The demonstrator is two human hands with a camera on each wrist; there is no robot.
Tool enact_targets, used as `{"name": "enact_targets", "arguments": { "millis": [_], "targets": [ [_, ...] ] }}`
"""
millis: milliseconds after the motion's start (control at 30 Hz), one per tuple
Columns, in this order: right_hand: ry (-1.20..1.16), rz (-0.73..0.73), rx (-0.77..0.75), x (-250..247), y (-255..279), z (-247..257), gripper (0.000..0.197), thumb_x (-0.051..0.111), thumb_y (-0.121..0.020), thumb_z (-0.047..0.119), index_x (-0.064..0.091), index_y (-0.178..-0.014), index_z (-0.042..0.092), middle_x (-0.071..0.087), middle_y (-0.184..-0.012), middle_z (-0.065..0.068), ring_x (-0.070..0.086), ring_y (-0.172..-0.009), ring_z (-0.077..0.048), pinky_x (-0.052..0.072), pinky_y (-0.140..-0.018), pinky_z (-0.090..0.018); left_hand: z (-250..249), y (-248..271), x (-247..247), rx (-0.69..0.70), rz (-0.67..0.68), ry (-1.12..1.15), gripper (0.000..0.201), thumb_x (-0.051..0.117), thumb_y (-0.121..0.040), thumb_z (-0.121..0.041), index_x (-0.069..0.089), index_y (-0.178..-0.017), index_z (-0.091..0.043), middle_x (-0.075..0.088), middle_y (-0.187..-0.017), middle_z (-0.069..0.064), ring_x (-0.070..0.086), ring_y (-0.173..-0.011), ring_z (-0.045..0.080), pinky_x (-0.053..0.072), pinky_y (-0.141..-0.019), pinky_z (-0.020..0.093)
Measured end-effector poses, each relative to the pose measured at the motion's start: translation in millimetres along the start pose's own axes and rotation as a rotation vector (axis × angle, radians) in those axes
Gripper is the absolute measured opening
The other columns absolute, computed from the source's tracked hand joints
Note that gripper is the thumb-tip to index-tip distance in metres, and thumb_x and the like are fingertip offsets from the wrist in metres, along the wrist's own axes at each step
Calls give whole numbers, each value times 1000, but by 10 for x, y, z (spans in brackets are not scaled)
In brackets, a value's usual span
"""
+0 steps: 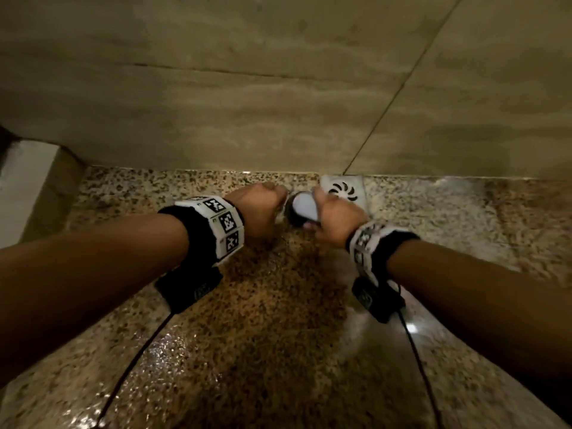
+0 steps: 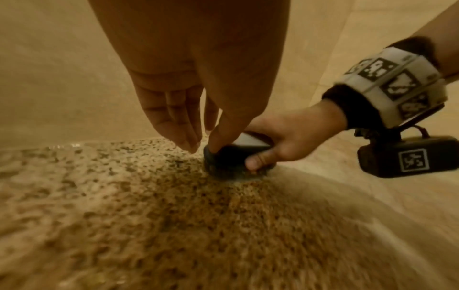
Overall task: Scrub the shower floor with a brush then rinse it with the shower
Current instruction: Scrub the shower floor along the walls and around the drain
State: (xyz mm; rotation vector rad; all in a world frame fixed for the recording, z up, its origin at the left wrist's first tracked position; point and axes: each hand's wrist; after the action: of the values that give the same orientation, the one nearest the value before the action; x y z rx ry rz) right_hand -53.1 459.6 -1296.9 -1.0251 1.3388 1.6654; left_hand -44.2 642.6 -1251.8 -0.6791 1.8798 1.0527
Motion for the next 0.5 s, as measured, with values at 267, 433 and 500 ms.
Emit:
{"name": "enact_targets", "arguments": {
  "millis": [267, 433, 500],
  "targets": [
    [-170, 51, -198, 246, 377, 383, 56, 67, -85, 44, 39, -126, 18, 61, -108, -5, 61, -95, -26, 38, -69, -26, 123, -135, -118, -82, -146, 90, 35, 61, -85, -19, 50, -117, -11, 56, -118, 14, 56, -106, 32, 46, -85, 35],
    [-44, -111, 239, -193, -243, -38, 58, 61, -89, 44, 36, -130, 13, 62, -112, -12, 60, -97, -30, 41, -70, -32, 298, -79, -102, -92, -160, 59, 26, 51, -93, -25, 50, -115, -10, 56, -116, 15, 57, -102, 33, 47, -83, 34],
    [-97, -133, 255, -208, -250, 27, 60, 59, -90, 46, 33, -132, 12, 61, -106, -11, 60, -93, -31, 42, -68, -31, 382, -50, -130, -104, -194, 92, 26, 53, -91, -23, 51, -114, -11, 58, -114, 14, 58, -101, 32, 49, -84, 35]
  ]
}}
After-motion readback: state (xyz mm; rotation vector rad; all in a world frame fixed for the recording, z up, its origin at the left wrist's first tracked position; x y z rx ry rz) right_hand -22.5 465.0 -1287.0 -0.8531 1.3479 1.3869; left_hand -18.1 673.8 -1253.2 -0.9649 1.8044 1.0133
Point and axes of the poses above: each hand's wrist, its own y-axis away from the middle knuckle, its own x-axis out of the palm, z = x × y
